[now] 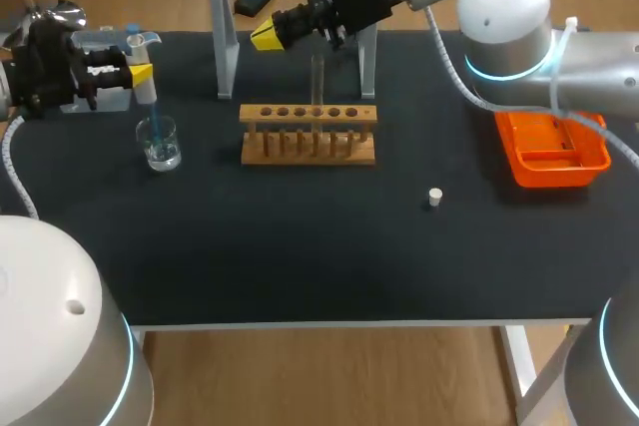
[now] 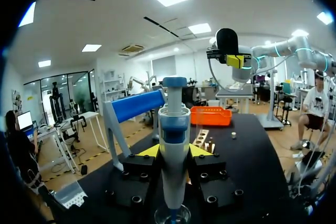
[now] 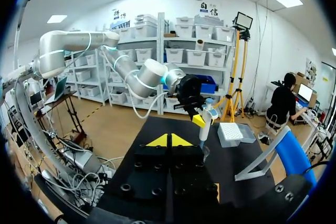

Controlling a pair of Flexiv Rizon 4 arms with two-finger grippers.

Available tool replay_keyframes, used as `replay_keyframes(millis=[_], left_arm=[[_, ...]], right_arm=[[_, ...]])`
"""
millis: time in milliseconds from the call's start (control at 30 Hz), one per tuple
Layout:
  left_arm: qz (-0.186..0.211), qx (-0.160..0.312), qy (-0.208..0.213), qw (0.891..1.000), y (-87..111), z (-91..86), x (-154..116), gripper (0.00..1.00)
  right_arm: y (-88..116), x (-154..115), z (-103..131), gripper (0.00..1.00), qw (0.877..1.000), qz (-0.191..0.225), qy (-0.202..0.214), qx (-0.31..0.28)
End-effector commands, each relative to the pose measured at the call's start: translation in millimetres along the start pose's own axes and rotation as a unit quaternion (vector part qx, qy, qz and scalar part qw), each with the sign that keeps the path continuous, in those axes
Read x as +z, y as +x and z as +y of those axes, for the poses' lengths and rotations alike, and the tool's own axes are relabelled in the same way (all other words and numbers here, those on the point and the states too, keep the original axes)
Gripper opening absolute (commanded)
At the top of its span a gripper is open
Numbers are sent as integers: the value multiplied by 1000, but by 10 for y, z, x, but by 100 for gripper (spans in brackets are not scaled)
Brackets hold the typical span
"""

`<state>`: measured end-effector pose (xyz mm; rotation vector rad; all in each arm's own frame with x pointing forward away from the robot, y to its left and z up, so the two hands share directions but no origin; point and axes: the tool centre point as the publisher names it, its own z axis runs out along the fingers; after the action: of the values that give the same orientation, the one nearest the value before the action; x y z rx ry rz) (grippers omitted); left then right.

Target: Invert the test tube, pick up the pipette, mount the tip to pipette, aspirate from beaker and dispense into the tube, eject the tip, return the pipette, and cap with the stopper.

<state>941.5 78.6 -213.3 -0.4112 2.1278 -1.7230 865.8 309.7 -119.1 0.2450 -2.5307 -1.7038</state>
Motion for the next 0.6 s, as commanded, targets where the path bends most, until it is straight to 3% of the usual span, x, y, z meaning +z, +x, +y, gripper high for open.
replay_keyframes(millis=[33,267,600], left_arm=[[1,1,1,1000,-6,4,-8,0],[1,1,1,1000,-6,4,-8,0],[1,1,1,1000,-6,4,-8,0]], right_arm=[[-364,190,32,0,999,37,1,-12],[-660,371,212,0,998,54,3,-33],[-851,724,473,0,996,72,-21,-51]])
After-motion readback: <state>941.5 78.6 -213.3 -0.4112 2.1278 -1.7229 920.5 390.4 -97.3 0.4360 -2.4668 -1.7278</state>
